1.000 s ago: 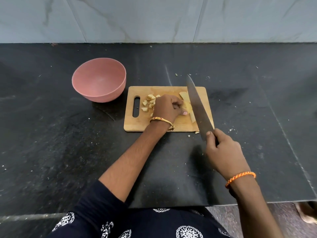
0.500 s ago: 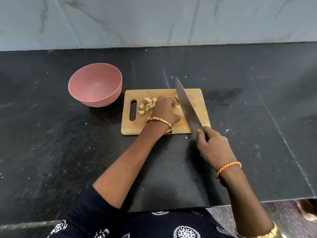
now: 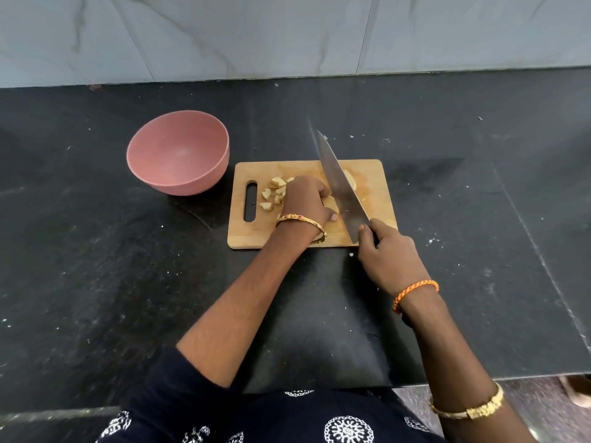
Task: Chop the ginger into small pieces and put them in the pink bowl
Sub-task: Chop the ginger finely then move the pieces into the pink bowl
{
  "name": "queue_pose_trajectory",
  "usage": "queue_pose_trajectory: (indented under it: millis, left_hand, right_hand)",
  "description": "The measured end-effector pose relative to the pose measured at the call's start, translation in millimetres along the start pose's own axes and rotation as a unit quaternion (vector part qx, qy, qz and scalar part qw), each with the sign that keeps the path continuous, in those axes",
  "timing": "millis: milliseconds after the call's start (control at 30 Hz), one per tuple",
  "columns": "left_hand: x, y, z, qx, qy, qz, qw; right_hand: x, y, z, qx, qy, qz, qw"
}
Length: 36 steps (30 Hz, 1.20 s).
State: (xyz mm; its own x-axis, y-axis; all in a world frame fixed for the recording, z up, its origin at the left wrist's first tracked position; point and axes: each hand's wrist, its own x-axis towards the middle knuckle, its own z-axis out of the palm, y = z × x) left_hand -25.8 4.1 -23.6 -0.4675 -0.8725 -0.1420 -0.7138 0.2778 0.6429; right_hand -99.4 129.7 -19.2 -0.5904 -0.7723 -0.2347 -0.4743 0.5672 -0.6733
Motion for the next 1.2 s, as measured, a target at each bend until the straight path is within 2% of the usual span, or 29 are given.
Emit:
queue_pose_trajectory:
  millis: [267, 400, 533, 867, 1200]
  left_hand:
    - [-5.9, 2.0, -0.9, -0.017, 0.022, -0.003, 1.0]
    - [-6.3, 1.6, -0.5, -0.015, 0.019, -0.006, 1.0]
    - [-6.4, 1.5, -0.3, -0.016, 0.023, -0.004, 1.0]
    - [2.7, 1.4, -5.3, 0.03, -0.006, 0.014, 0.999]
    - [0.5, -2.0, -4.5, -0.039, 0.021, 0.009, 0.999]
  right_hand:
    - [13.4, -17.0, 1.8, -0.105, -0.008, -0.009, 0.994]
    - [14.3, -15.5, -10.6, -0.094, -0.062, -0.009, 0.994]
    - [1.9, -2.3, -13.1, -0.084, -0.076, -0.001, 0.994]
    - [-3.7, 10.3, -11.0, -0.004, -0.008, 0.006, 1.0]
    - [14.3, -5.7, -3.4, -0.007, -0.029, -0.009, 1.0]
